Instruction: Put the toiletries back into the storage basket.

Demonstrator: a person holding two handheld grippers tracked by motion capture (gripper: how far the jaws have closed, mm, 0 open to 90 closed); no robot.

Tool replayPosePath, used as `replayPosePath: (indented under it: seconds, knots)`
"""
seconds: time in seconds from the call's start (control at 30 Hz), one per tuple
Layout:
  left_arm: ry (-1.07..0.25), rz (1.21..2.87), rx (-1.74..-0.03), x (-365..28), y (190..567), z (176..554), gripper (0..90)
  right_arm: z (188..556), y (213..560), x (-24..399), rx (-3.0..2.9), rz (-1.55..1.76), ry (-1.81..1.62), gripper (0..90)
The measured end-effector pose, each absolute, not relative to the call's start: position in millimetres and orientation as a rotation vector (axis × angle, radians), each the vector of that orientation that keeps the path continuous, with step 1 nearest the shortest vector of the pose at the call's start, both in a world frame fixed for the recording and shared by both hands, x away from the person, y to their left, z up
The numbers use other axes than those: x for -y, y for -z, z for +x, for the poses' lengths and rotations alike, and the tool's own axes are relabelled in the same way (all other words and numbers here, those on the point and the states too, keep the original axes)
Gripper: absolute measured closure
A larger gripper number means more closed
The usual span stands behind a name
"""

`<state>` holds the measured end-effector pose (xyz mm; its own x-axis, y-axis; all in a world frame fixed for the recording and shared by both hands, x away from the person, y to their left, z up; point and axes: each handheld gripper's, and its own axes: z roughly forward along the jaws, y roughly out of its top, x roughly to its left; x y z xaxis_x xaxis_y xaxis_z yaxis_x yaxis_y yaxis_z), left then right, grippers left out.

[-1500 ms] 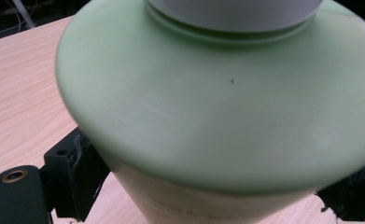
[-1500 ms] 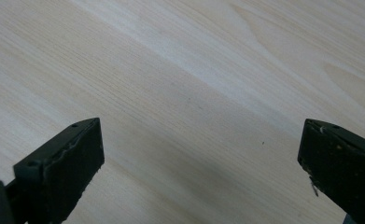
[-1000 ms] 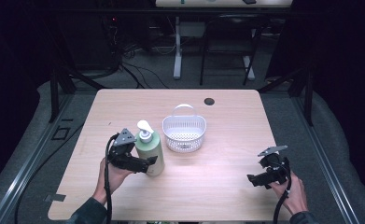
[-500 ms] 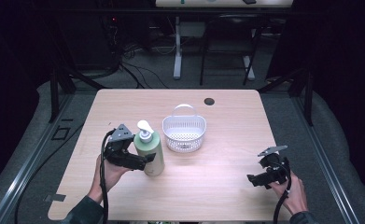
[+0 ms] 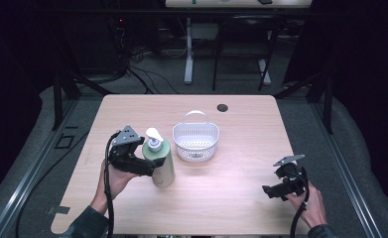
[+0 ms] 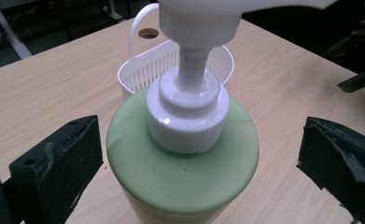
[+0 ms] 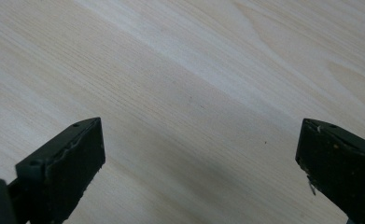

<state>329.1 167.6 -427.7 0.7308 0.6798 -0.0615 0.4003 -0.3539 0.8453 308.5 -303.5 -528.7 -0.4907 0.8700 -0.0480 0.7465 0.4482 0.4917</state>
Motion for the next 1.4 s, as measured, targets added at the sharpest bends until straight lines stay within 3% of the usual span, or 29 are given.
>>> replayPosePath:
  seconds: [0.87, 1.2, 1.4]
  knots:
    - [-0.4, 1.951, -0.791, -159, 412, 340, 3.1, 308, 528, 304, -2.404, 1.395, -0.6, 1.2]
    - [-0.439, 1.899, -0.768, -164, 407, 335, 33.9, 308, 528, 304, -2.405, 1.395, -0.598, 1.3]
    - [-0.448, 1.888, -0.761, -165, 406, 334, 43.2, 308, 528, 304, -2.405, 1.393, -0.591, 1.4]
